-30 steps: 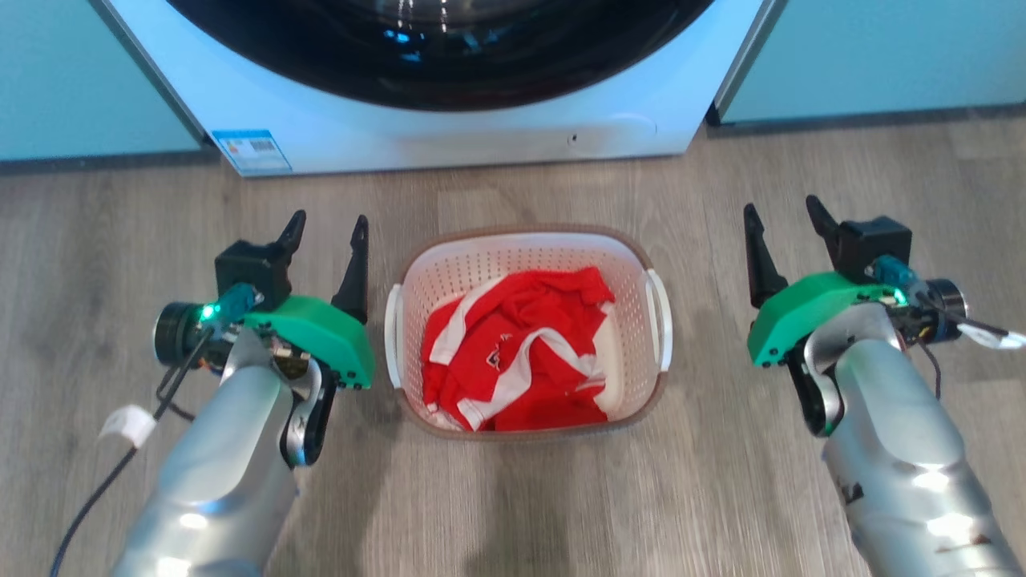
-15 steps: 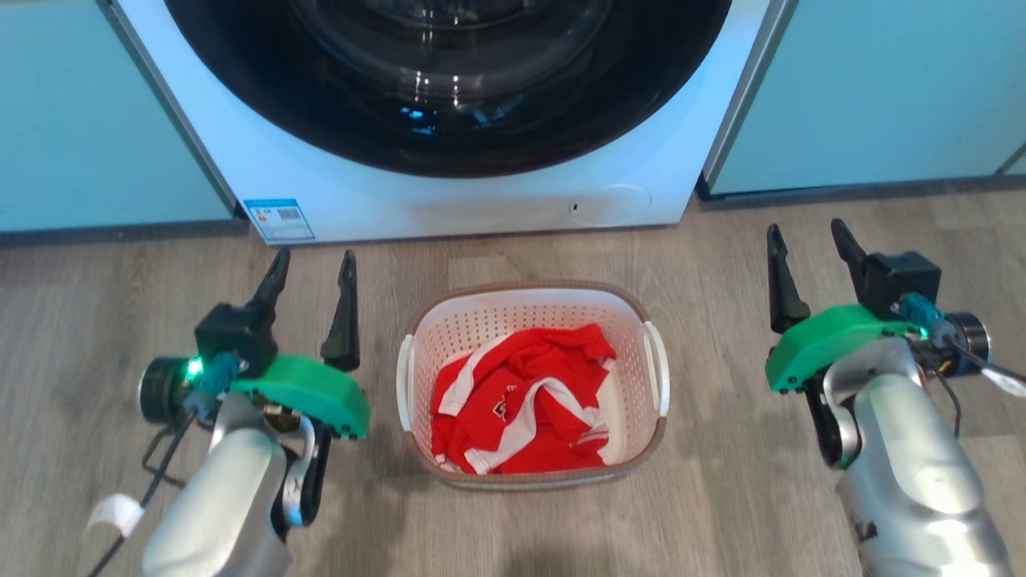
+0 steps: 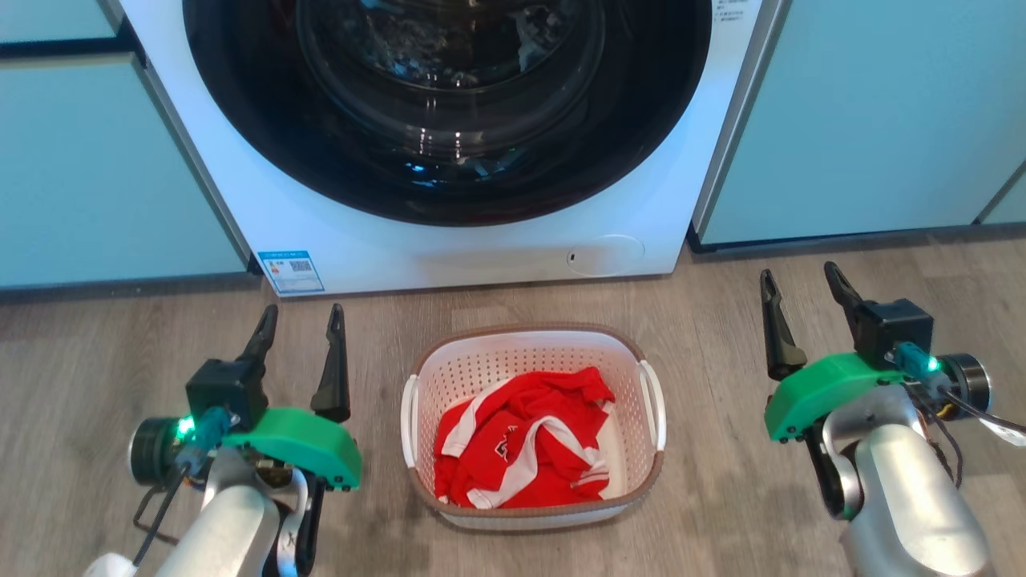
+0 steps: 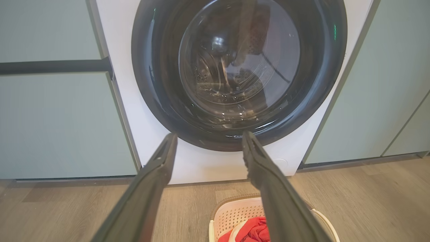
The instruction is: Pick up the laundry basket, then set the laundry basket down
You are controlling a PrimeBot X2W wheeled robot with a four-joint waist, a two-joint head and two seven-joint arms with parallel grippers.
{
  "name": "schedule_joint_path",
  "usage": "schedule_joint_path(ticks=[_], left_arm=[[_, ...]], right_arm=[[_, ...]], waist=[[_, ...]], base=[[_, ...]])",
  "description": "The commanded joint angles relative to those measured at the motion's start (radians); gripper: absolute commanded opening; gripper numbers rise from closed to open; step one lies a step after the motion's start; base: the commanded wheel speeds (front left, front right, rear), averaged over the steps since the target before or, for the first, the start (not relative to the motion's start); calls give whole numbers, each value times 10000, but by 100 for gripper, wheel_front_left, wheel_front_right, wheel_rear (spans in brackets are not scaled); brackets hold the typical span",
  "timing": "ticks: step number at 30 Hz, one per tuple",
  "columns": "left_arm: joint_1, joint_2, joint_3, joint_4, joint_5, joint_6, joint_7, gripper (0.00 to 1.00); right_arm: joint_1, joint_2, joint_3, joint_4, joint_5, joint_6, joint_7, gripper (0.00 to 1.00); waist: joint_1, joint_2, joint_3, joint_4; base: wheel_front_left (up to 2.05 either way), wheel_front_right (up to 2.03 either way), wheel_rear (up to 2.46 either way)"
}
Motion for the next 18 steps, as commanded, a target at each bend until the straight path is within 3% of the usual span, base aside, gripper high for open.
schedule_joint_path(ticks=[1, 18], left_arm=[[-316, 335, 505, -513, -30, 145, 21, 100], [332, 486, 1033, -746, -494, 755, 273, 100]], right_arm=[[-78, 71, 158, -628, -87, -57, 138, 100], [850, 72, -27, -1822, -169, -57, 860, 100]], waist=[[1, 0, -106, 19], [1, 0, -257, -9]], base=[[0, 0, 0], [0, 0, 0]])
